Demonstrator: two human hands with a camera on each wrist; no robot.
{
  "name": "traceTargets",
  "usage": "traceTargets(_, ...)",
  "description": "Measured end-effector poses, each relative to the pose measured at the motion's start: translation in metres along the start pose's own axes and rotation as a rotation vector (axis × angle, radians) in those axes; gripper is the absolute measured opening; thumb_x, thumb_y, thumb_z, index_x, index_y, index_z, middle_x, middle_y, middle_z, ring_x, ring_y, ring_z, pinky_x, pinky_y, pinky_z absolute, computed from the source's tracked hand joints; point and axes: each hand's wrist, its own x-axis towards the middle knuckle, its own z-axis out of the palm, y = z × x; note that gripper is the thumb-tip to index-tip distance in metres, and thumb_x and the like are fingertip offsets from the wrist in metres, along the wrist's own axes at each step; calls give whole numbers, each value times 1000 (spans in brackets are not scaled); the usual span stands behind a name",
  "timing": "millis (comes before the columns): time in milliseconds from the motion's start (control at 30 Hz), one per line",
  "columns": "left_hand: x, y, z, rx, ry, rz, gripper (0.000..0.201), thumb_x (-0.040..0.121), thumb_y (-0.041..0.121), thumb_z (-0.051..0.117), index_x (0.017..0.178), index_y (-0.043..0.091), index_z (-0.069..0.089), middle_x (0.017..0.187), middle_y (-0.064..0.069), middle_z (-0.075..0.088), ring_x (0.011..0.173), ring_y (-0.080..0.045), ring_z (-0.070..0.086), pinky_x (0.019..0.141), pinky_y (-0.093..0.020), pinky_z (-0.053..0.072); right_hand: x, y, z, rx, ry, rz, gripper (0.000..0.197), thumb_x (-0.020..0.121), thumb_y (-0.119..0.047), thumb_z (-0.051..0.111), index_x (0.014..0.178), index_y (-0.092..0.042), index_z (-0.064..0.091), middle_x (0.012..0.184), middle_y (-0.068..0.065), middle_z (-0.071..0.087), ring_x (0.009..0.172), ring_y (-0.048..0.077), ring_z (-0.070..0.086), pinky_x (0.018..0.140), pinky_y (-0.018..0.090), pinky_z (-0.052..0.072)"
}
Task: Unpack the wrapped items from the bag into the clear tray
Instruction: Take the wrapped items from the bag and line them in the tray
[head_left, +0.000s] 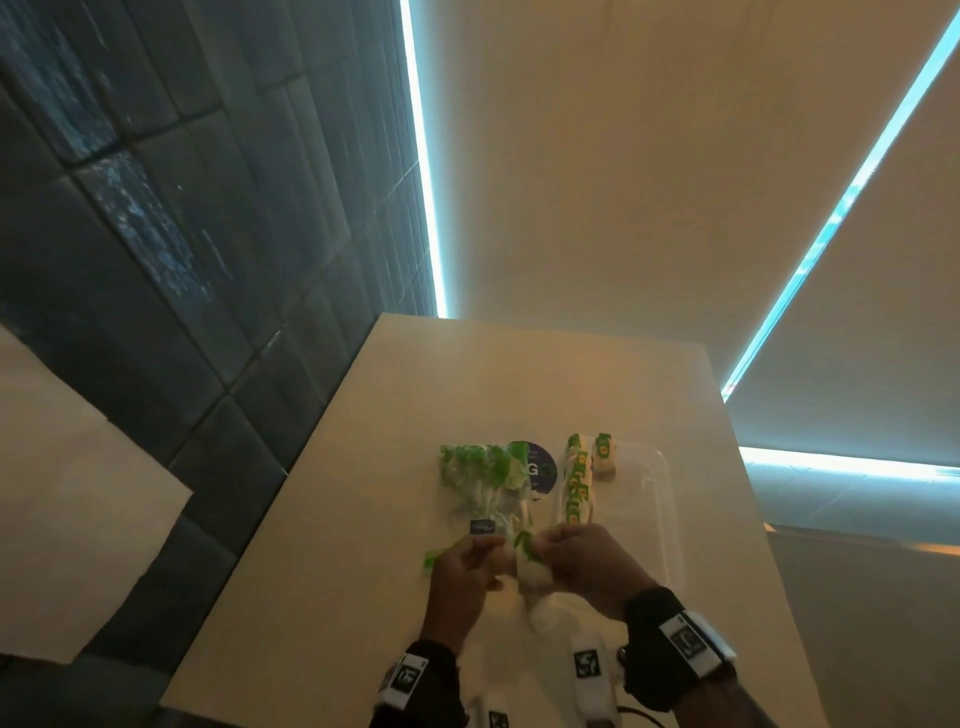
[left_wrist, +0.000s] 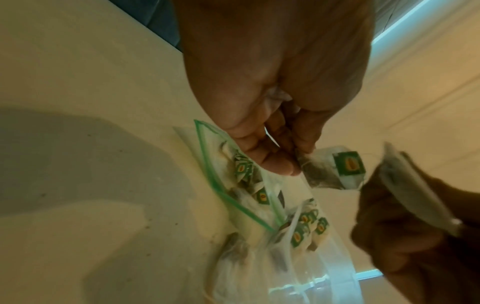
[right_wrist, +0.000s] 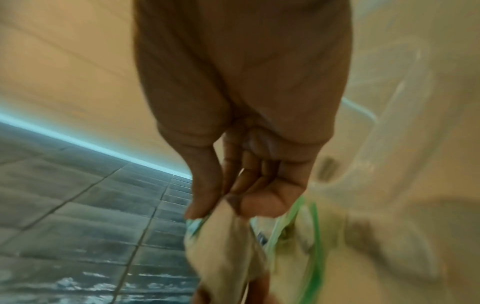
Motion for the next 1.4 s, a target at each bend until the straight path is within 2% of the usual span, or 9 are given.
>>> traceTargets(100,-1,9,2,-82,-3,1,16,89,0,62,102,7,69,94,-8,74,80,-15,68,64,-26,56,4,1,10,127,60,16,29,76,-11,74,100,0,63,94,16,62,80,26,54,67,32,45)
traceTargets(200,-2,15,3,-100,-24,21,15,90,-1,60,101,6,68,94,-11,72,80,-15,67,64,-24,55,9,1,14,204,101,0,44,64,-16,79,102,-2,63,97,16,65,92,30,57,82,41,49)
traceTargets(267,-3,15,3,-102,-40,29,14,90,-1,60,100,6,68,95,-14,72,79,-14,67,65,-24,55,11,1,17,219,124,-26,45,70,-11,76,109,4,61,99,19,67,95,33,62,91,46,50)
traceTargets(400,-2,15,2,-115,-59,23,14,92,4,59,100,6,70,98,-16,73,83,-17,69,69,-30,57,11,1,22,178,210,-121,32,84,0,67,110,16,57,96,23,65,87,33,65,76,41,56)
traceTargets(500,-1,18,3,-109,-89,18,13,92,17,63,100,11,72,96,-12,74,82,-16,69,68,-31,56,12,-2,24,135,262,-178,27,82,4,68,106,12,58,95,22,65,86,33,65,78,44,57)
traceTargets(633,1,21,5,9,-87,78,10,83,16,74,93,14,75,88,-6,76,77,-12,68,62,-26,54,12,-2,26,87,269,-223,20,81,2,70,100,4,66,102,25,68,95,38,67,81,46,58)
traceTargets(1033,6,19,6,109,-5,176,8,84,20,73,77,23,77,74,2,75,67,-4,66,62,-28,55,11,0,24,95,145,-207,27,83,-5,70,102,14,65,101,29,69,86,34,69,80,45,58)
traceTargets(1267,7,9,16,123,-55,219,8,85,24,71,88,18,76,79,0,74,71,-7,68,62,-22,53,9,3,16,27,267,-267,19,81,-1,71,92,14,66,89,27,68,75,28,66,62,29,57)
traceTargets(1400,10,-6,26,204,-25,238,19,92,19,63,74,24,67,66,2,68,62,-8,63,58,-22,50,9,3,6,-5,337,-270,18,80,0,72,90,14,67,83,24,67,74,27,64,62,31,57)
